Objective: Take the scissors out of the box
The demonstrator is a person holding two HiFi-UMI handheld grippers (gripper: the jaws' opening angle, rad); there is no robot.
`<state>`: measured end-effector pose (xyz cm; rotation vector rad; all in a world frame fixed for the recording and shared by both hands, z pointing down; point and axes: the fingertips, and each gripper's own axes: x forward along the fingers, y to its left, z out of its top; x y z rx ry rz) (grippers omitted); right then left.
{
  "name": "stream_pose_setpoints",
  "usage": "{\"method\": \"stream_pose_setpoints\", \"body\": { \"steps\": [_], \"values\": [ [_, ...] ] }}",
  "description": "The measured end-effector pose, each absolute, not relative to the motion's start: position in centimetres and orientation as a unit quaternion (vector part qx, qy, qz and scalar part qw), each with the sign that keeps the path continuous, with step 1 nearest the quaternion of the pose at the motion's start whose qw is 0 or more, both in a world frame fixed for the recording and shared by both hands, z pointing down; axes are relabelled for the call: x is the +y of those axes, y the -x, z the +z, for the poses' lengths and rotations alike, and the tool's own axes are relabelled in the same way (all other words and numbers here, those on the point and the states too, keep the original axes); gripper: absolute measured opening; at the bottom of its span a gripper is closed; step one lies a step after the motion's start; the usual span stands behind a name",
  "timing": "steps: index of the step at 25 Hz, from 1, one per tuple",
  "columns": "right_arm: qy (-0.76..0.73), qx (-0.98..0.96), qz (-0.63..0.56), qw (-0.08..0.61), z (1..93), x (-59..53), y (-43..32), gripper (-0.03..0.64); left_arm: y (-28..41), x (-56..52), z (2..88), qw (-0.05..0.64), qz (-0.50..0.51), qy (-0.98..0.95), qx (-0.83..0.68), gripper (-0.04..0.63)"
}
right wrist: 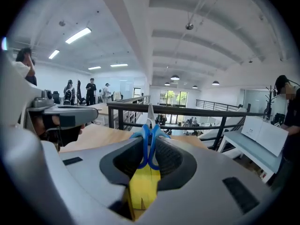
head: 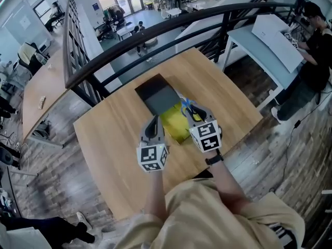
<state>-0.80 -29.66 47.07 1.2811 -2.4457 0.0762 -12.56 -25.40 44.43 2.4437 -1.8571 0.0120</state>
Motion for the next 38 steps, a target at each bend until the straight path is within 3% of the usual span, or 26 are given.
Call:
{"method": "stream_pose_setpoints", "body": {
  "steps": [12,21,29,38],
  "values": [
    [-0.482,-0.873,-0.045,0.060,39.0,-25.8,-0.8,0.081,11.1,-22.5,41.0,-0.005,-0.017,-0.800,-0.600,0.011],
    [-0.488,-0.869,-0.062,0.047,38.5,-24.3,-0.9,0.081,10.3,-21.3,40.0,-0.017,-0.011,-0.801,-0.598,0.011],
    [-0.475,-0.875,-0.054,0.080,41.1,-24.0,-1.0,0.081,10.1,-21.4,42.4,0.011,-0.004,-0.793,-0.609,0.011],
    [-0.450,-0.869,-0.008,0.207,51.4,-28.9,-0.7,0.083,12.4,-25.4,52.5,0.110,0.046,-0.753,-0.647,0.011]
  ]
}}
